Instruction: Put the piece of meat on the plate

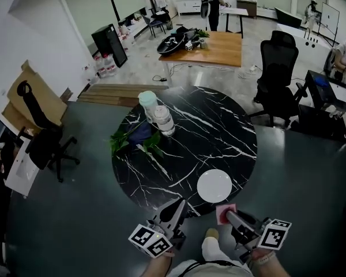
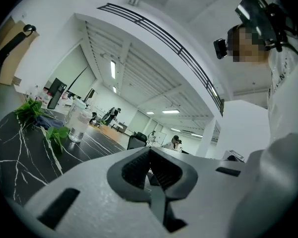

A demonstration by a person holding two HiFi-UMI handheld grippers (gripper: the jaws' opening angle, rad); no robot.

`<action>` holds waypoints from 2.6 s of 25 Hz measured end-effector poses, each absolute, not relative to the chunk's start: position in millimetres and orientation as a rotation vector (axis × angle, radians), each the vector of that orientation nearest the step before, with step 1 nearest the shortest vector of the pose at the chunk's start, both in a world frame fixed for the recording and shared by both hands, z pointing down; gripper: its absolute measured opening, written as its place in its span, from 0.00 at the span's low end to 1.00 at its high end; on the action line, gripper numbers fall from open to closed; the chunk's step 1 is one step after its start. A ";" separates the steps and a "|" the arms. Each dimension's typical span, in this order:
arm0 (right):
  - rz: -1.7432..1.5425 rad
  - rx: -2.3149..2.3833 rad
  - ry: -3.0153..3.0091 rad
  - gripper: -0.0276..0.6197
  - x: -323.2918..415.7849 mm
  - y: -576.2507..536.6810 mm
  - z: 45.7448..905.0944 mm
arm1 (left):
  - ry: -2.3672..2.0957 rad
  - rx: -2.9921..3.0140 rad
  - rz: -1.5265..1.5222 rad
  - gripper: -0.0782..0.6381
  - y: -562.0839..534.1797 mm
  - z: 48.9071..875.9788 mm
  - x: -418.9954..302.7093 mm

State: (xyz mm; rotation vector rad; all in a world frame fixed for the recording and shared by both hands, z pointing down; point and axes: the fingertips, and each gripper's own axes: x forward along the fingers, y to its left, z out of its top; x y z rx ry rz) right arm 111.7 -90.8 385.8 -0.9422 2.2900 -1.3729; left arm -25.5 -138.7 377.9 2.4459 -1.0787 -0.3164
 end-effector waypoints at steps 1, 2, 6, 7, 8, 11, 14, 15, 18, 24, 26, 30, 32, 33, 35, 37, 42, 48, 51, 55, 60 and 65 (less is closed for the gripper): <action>-1.390 -0.939 2.296 0.18 113.3 -98.7 392.3 | -1.088 2.442 -0.319 0.12 -146.2 380.8 -22.7; -1.412 -0.939 2.302 0.18 114.4 -106.3 400.6 | -1.097 2.436 -0.323 0.12 -152.7 384.5 -20.4; -1.512 -0.960 2.320 0.18 114.5 -134.3 438.6 | -1.130 2.395 -0.285 0.12 -164.5 410.2 -15.7; -1.535 -0.964 2.315 0.18 113.8 -140.9 447.3 | -1.137 2.380 -0.268 0.12 -165.1 419.0 -16.1; -1.554 -0.970 2.309 0.18 113.5 -148.0 456.1 | -1.144 2.365 -0.254 0.12 -166.3 427.8 -16.5; -1.605 -1.014 2.320 0.18 114.6 -170.7 485.1 | -1.156 2.327 -0.230 0.12 -171.2 452.0 -14.2; -1.661 -1.072 2.334 0.18 114.5 -188.4 515.2 | -1.150 2.325 -0.206 0.12 -179.7 472.5 -10.6; -1.681 -1.083 2.329 0.18 113.4 -193.4 523.7 | -1.151 2.328 -0.205 0.12 -184.5 477.8 -11.1; -1.732 -1.099 2.304 0.18 108.8 -203.4 543.3 | -1.155 2.323 -0.231 0.12 -197.4 489.7 -15.8; -1.787 -1.130 2.358 0.18 94.8 -225.0 558.4 | -1.131 2.335 -0.250 0.12 -217.6 512.6 -13.2; -1.765 -1.174 2.467 0.18 89.4 -227.3 563.0 | -1.119 2.339 -0.256 0.12 -220.0 513.2 -10.8; -1.620 -1.275 2.799 0.18 82.7 -224.3 568.2 | -1.097 2.336 -0.276 0.12 -220.9 509.6 -9.0; -1.493 -1.300 2.965 0.18 80.4 -223.3 568.8 | -1.092 2.339 -0.271 0.12 -219.7 509.0 -10.5; -1.422 -1.306 3.035 0.18 79.6 -223.5 568.5 | -1.091 2.339 -0.269 0.12 -219.2 509.2 -11.9; -1.280 -1.314 3.161 0.18 78.8 -225.3 568.0 | -1.090 2.336 -0.268 0.12 -219.6 509.5 -15.0; -1.157 -1.310 3.269 0.18 77.9 -226.8 567.7 | -1.090 2.335 -0.274 0.12 -220.5 509.0 -18.2; -0.965 -1.341 3.402 0.19 74.7 -227.3 566.8 | -1.084 2.330 -0.289 0.12 -219.5 508.5 -24.6; -0.661 -1.637 3.418 0.32 86.0 -240.5 562.1 | -1.061 2.324 -0.313 0.12 -216.4 505.7 -28.0; -0.564 -1.724 3.351 0.42 91.4 -243.4 551.0 | -1.056 2.324 -0.320 0.12 -213.6 503.6 -29.2; -0.541 -1.732 3.286 0.42 93.2 -240.5 538.1 | -1.058 2.330 -0.329 0.12 -213.5 500.6 -29.5; -0.689 -1.626 3.228 0.42 89.3 -228.1 531.5 | -1.047 2.340 -0.335 0.12 -214.5 494.2 -24.5; -0.855 -1.519 3.130 0.42 84.4 -216.3 514.5 | -1.032 2.353 -0.324 0.12 -212.8 482.5 -18.3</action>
